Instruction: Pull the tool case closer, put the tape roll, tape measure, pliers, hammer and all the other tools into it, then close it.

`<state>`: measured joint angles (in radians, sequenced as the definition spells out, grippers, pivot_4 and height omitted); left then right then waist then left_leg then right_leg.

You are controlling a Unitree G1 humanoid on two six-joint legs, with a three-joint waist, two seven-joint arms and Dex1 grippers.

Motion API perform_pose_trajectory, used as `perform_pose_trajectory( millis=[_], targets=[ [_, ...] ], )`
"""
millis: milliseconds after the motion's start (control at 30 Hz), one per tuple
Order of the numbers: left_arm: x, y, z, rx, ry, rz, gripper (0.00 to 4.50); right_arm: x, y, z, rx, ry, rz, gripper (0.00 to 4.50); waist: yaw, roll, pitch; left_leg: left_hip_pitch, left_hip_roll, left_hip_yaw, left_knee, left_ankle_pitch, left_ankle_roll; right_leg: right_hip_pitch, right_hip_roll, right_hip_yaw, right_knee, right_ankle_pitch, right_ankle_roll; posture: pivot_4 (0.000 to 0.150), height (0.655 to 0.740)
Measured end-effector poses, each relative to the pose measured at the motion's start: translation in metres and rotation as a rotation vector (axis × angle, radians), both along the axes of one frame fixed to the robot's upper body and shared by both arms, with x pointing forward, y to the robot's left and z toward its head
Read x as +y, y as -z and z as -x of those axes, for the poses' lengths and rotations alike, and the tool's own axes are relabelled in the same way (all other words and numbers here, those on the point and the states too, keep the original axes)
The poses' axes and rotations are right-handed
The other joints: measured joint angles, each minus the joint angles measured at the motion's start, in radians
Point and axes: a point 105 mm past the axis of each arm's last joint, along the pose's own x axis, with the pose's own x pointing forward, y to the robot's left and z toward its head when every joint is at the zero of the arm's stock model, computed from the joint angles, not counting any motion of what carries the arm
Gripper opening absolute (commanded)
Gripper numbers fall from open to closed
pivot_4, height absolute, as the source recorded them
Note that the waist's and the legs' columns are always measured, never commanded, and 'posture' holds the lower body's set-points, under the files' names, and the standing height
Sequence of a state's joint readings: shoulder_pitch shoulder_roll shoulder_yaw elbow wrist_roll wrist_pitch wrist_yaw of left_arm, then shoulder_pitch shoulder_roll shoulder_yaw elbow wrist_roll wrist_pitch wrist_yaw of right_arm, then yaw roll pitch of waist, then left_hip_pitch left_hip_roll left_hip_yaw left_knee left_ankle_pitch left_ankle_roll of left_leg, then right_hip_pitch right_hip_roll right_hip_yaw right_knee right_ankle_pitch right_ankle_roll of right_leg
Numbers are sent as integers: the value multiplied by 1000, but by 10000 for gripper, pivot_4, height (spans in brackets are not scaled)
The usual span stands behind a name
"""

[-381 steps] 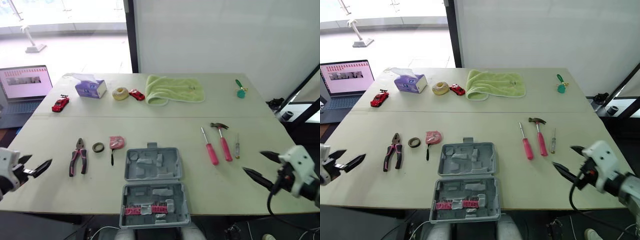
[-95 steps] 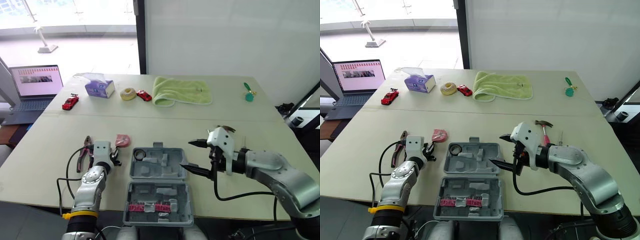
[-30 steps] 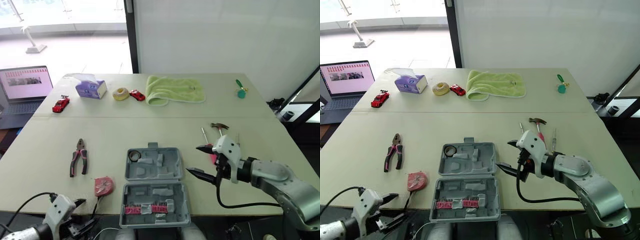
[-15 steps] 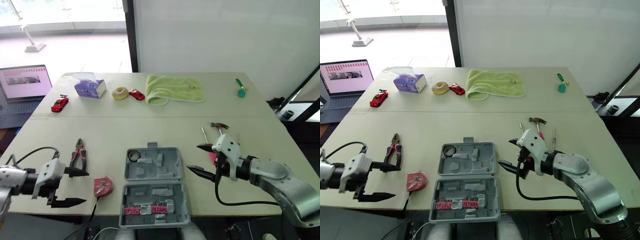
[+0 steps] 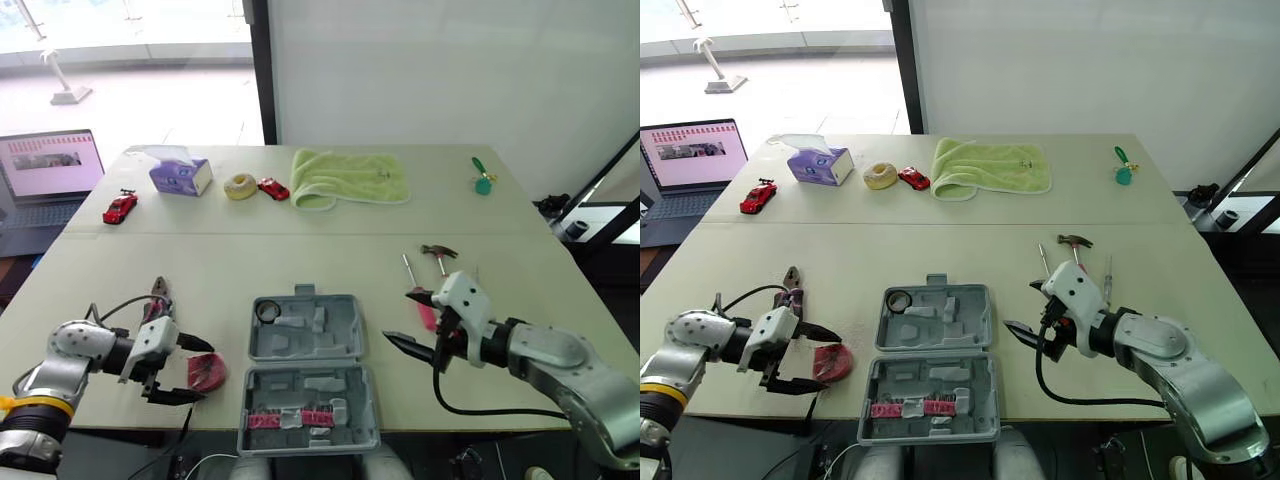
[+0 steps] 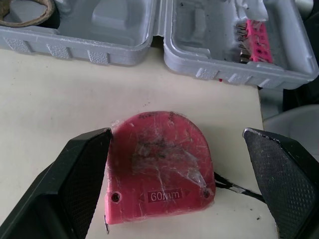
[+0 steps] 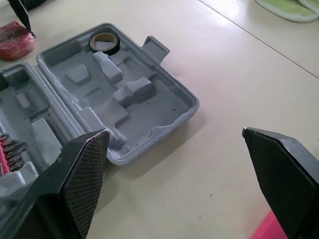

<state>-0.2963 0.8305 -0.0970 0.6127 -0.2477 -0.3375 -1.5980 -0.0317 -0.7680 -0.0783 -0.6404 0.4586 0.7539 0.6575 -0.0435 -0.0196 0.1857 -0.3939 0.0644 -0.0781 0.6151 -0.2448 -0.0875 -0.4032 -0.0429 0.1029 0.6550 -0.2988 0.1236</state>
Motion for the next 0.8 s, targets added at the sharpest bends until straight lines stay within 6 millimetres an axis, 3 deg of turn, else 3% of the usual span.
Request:
perform_pose_trajectory(
  millis=[433,800],
  targets=[
    [-5,-2,-1,-13,-54,3,44319,0,1,5,14,13,-4,45000,-1,0,0,0,0,0,0,0,0,0,0,0,0,0,0,1500,7400],
    [4,-2,3,8,-116,-2,44319,2,0,5,10,7,-4,45000,0,0,0,0,0,0,0,0,0,0,0,0,1,0,0,1500,7400]
  ],
)
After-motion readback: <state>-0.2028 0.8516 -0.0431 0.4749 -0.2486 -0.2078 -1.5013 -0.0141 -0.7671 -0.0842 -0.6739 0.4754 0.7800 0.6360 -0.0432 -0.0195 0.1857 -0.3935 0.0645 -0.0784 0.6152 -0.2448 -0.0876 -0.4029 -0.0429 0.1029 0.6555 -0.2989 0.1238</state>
